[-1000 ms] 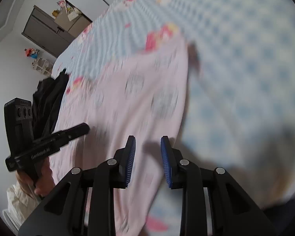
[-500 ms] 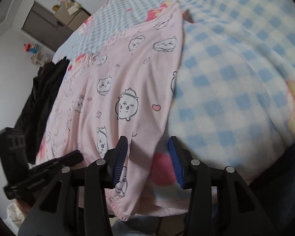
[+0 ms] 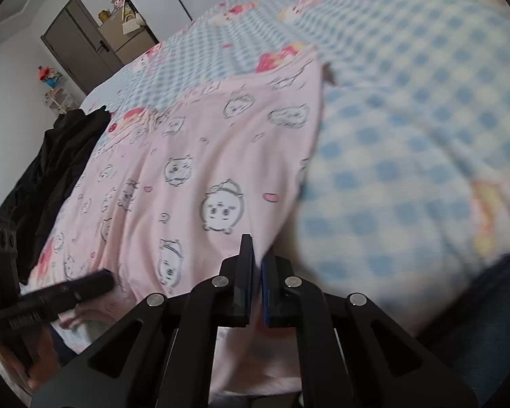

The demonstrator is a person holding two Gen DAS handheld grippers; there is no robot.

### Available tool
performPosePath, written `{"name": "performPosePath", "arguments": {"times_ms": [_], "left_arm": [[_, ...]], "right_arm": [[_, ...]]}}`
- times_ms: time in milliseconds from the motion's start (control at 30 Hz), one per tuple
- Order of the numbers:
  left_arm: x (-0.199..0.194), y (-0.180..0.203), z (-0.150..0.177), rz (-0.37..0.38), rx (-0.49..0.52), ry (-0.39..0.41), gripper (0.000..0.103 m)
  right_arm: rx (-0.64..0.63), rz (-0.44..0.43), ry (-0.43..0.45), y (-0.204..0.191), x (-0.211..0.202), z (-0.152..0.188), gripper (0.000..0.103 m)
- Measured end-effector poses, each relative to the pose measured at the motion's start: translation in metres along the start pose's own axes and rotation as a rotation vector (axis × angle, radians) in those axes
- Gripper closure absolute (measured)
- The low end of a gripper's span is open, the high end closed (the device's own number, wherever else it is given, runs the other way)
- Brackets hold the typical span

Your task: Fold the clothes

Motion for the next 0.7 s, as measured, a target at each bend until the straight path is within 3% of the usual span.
{"name": "performPosePath", "arguments": {"times_ms": [100,267,300,367,467,533,633,700], "left_arm": [[0.008,-0.007,0.006,0.022,-0.029,-0.02,0.064],[-0.013,-0.011,0.002,0.057,-0.039,0.022,0.064],[-0.018,-0.012,0.001,0.029,-0.034,0.026,0.064],[-0.029,-0.019,0.0,-0.045,-0.024,0.025,0.063],[-0.05,-0.039,0.005,-0.106,-0.062,0.046,0.063],[-0.064,-0.061,0.013,-0.121,-0.129,0.073,0.063],[-0.067,-0.095,0.028,-0.17,-0.211,0.039,0.064],[-0.071,-0.113,0.038,-0.205,-0.257,0.021,0.066]], "right_arm": [[0.014,0.034,-0.035,0.016,0.003,0.009,0.1],[0.163,-0.186,-0.059,0.033,-0.004,-0.001,0.094],[0.177,-0.215,-0.076,0.034,-0.003,-0.003,0.09],[0.208,-0.249,-0.113,0.035,0.003,-0.005,0.072],[0.257,-0.299,-0.175,0.034,0.02,0.004,0.072],[0.242,-0.301,-0.184,0.029,0.029,0.009,0.073],[0.166,-0.219,-0.146,0.022,0.029,0.008,0.098],[0.12,-0.147,-0.12,0.02,0.023,0.009,0.1]]}}
Point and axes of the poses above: each gripper's, at about its wrist camera, not at the fingertips, and x roughly the way its jaws point, y to its right, z to its underside, the point moved 1 cm from there along x, roughly the way its jaws point, and after that the axes turned 5 degrees about x, right-handed, at the moved point
